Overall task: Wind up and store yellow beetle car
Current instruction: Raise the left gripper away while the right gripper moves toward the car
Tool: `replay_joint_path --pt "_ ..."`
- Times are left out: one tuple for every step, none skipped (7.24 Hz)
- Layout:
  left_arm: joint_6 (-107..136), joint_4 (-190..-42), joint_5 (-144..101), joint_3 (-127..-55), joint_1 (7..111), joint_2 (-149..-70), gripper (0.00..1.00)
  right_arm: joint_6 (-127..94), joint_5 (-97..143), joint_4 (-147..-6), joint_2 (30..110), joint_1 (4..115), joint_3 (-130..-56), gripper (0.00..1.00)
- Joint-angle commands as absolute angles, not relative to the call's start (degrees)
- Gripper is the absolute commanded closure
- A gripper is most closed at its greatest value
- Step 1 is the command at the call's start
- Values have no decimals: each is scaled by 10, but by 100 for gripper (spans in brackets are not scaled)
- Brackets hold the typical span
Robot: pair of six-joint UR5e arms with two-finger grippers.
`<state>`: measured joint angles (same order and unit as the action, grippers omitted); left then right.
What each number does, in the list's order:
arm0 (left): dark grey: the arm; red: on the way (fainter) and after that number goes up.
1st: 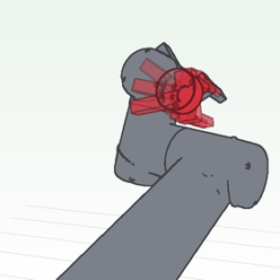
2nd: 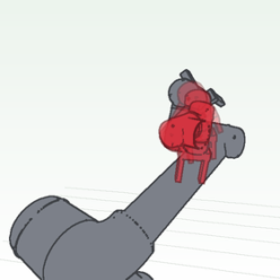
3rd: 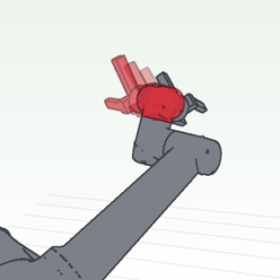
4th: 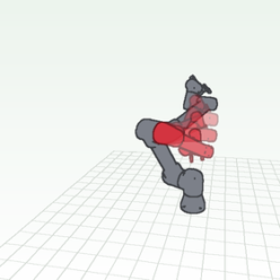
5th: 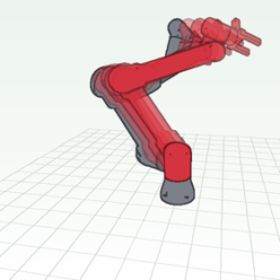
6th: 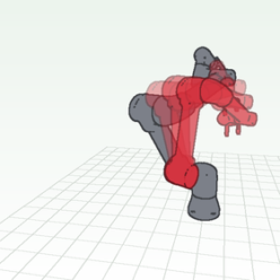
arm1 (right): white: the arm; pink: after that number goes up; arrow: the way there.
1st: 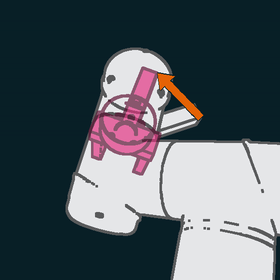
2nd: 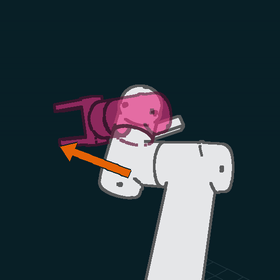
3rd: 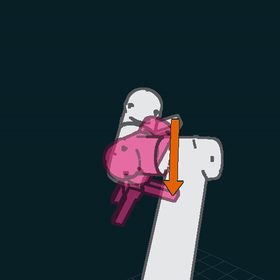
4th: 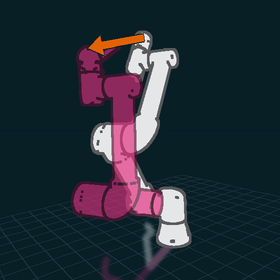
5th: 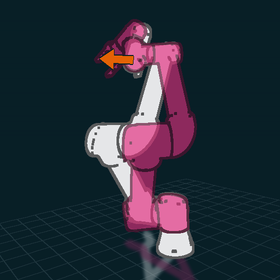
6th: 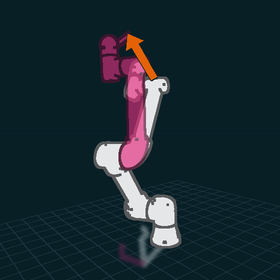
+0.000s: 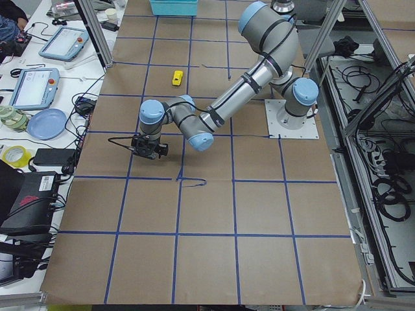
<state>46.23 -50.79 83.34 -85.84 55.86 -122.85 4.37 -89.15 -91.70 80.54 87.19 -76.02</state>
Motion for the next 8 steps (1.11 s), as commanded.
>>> replay_joint_path --pt "462 -508 834 -859 561 -1222 0 46 -892 -917 806 872 -761 0" --pt "461 -511 834 -859 565 -1214 0 47 -892 -917 806 872 -761 0" --pt "449 -520 834 -859 579 -1201 0 60 -890 -916 806 872 -763 0" --pt "412 -549 835 -857 611 -1181 1 149 -882 -918 797 867 -767 0" --pt "343 -561 837 -855 653 -1159 1 327 -881 -915 790 865 -779 0" --pt "259 -604 838 -842 690 -1139 0 419 -879 -918 793 863 -805 0" --pt "204 -688 884 -814 722 -1121 0 544 -876 -939 772 866 -829 0" --pt "153 -783 929 -772 769 -1103 0 625 -871 -998 740 870 -861 0"
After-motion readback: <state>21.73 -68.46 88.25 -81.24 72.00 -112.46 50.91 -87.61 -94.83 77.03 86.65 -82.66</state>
